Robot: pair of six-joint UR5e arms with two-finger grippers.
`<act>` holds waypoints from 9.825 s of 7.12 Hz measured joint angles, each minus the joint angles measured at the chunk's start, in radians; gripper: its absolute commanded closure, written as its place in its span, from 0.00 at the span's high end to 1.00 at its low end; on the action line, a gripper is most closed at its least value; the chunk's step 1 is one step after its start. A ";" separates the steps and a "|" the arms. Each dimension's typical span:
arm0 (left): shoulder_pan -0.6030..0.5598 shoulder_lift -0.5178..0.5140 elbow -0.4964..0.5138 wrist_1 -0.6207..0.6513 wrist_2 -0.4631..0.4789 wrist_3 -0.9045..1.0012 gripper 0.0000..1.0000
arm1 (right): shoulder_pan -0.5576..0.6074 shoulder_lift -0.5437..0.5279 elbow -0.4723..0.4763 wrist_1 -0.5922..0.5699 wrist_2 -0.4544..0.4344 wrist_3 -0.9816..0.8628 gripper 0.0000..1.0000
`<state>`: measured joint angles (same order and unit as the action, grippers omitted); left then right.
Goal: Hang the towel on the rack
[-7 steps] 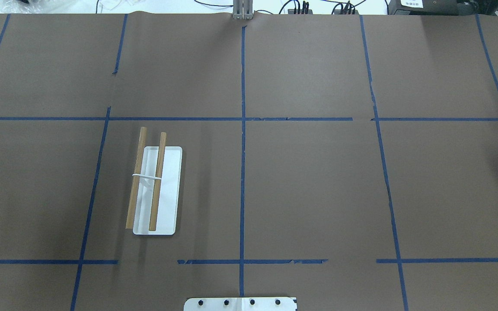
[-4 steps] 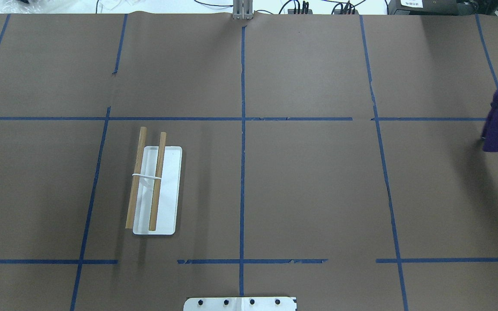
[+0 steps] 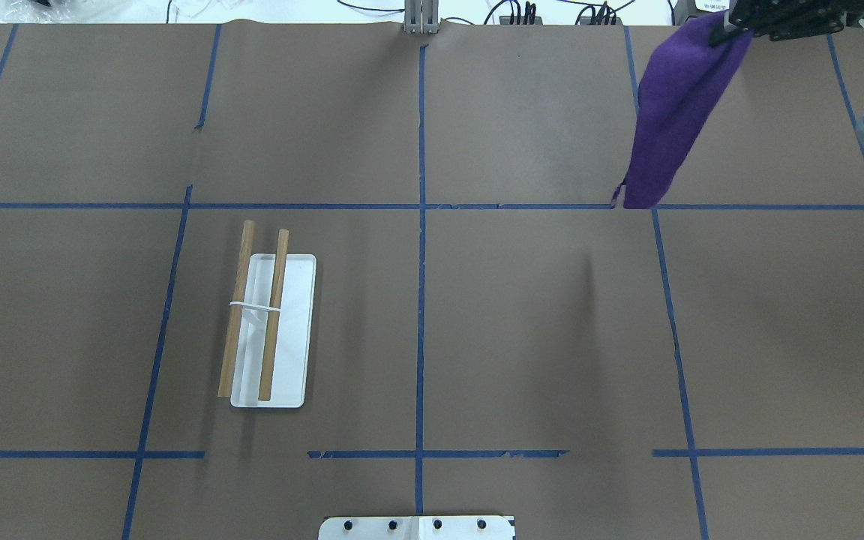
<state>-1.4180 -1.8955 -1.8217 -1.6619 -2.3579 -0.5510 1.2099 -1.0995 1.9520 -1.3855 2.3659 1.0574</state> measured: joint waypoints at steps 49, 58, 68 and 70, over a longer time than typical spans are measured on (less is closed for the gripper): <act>0.949 -0.169 -0.526 0.334 0.840 -1.211 0.00 | 0.059 -0.248 0.150 -0.695 -0.221 -0.928 1.00; 0.860 0.020 -0.382 0.318 0.938 -1.045 0.00 | 0.077 -0.239 0.134 -0.693 -0.180 -0.938 1.00; 0.760 0.034 -0.340 0.231 0.889 -0.724 1.00 | 0.086 -0.247 0.106 -0.693 -0.183 -0.948 1.00; 0.682 0.035 -0.336 0.225 0.813 -0.603 1.00 | 0.092 -0.248 0.106 -0.693 -0.183 -0.946 1.00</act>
<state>-0.7357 -1.8608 -2.1573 -1.4367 -1.5449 -1.1540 1.3014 -1.3478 2.0580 -2.0788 2.1831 0.1119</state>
